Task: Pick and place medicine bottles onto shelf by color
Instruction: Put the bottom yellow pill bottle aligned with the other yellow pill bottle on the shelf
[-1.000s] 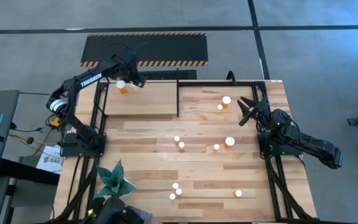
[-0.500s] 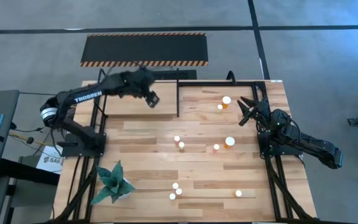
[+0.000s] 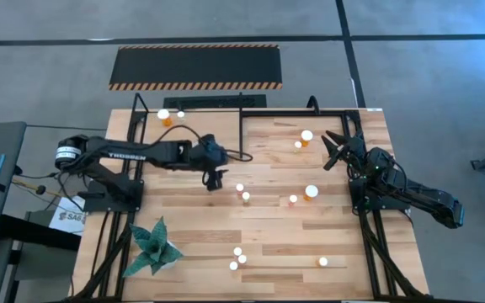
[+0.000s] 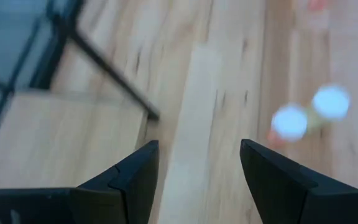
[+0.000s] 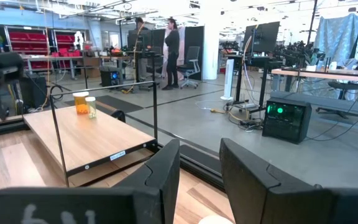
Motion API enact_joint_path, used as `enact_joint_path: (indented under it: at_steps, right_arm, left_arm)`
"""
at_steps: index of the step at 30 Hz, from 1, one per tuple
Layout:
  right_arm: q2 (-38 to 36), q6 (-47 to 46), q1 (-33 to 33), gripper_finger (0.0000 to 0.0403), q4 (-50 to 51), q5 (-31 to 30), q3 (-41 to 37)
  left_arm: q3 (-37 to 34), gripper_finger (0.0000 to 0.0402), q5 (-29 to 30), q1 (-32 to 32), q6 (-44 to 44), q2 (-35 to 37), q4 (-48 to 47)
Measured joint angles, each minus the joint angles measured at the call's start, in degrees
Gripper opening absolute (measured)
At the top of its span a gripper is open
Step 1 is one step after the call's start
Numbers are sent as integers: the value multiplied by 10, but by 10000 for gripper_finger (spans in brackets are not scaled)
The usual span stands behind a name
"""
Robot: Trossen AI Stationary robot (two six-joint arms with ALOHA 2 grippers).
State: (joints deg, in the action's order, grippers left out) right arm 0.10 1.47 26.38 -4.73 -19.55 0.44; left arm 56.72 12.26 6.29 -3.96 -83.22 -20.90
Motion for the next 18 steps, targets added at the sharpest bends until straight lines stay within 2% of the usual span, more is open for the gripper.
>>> enact_joint_path:
  at_steps: [11,18]
  right_arm:
    - [0,0,0,137,0,0,0]
    - [0,0,0,139,0,0,0]
  left_arm:
    - [-150,213,-59,-24,-4,0,318]
    - [-209,213,-153,-31,-13,-5,466]
